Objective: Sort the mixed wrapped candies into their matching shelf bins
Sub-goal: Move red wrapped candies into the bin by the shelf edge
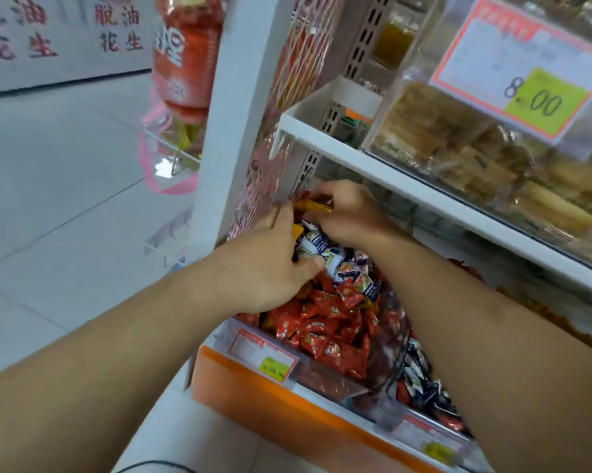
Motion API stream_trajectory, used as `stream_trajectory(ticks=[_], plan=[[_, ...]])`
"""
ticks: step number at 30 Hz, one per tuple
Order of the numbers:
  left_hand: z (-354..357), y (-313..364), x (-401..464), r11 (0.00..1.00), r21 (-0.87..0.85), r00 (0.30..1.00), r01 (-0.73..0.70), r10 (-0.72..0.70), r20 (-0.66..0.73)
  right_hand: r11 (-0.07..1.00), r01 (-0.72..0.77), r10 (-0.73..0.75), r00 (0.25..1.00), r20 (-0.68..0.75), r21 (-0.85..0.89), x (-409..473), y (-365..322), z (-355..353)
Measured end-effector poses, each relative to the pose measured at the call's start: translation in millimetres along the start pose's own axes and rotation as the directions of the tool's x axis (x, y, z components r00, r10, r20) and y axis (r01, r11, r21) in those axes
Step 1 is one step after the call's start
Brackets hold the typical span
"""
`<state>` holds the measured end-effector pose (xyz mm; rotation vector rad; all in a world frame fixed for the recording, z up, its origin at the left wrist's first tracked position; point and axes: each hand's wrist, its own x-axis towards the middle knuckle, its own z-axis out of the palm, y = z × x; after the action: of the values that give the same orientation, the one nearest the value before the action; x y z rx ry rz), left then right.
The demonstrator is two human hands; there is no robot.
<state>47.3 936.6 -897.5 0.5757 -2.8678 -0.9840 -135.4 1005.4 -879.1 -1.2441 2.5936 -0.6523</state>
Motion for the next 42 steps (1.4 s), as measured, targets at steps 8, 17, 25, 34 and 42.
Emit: stream_trajectory(ticks=[8,17,25,34,42], plan=[[-2.2,9.0,-5.9,0.994,0.08,0.987,-0.075,0.086,-0.139,0.997,-0.053,0.06,0.991,-0.121,0.057,-55.8,-4.8,-19.1],[26.5,93.0,-27.3,0.85,-0.457,0.964,-0.262,0.214,-0.156,0.799,-0.126,0.27,0.949,-0.164,0.588,-197.5,12.7,-62.9],[66.3,154.9,-43.2,0.783,-0.602,0.988,-0.155,0.13,-0.085,0.922,-0.277,0.376,0.813,-0.445,0.272,-279.1,89.9,-91.4],[113.7,198.7,-43.3,0.775,-0.626,0.994,-0.084,0.11,0.003,0.857,-0.513,0.42,0.747,-0.516,-0.045,-309.2,182.1,-146.7],[135.8,234.3,-47.3,0.708,-0.702,0.993,-0.08,0.117,0.005,0.985,-0.067,0.107,0.961,-0.254,0.159,-324.0,155.7,-119.1]])
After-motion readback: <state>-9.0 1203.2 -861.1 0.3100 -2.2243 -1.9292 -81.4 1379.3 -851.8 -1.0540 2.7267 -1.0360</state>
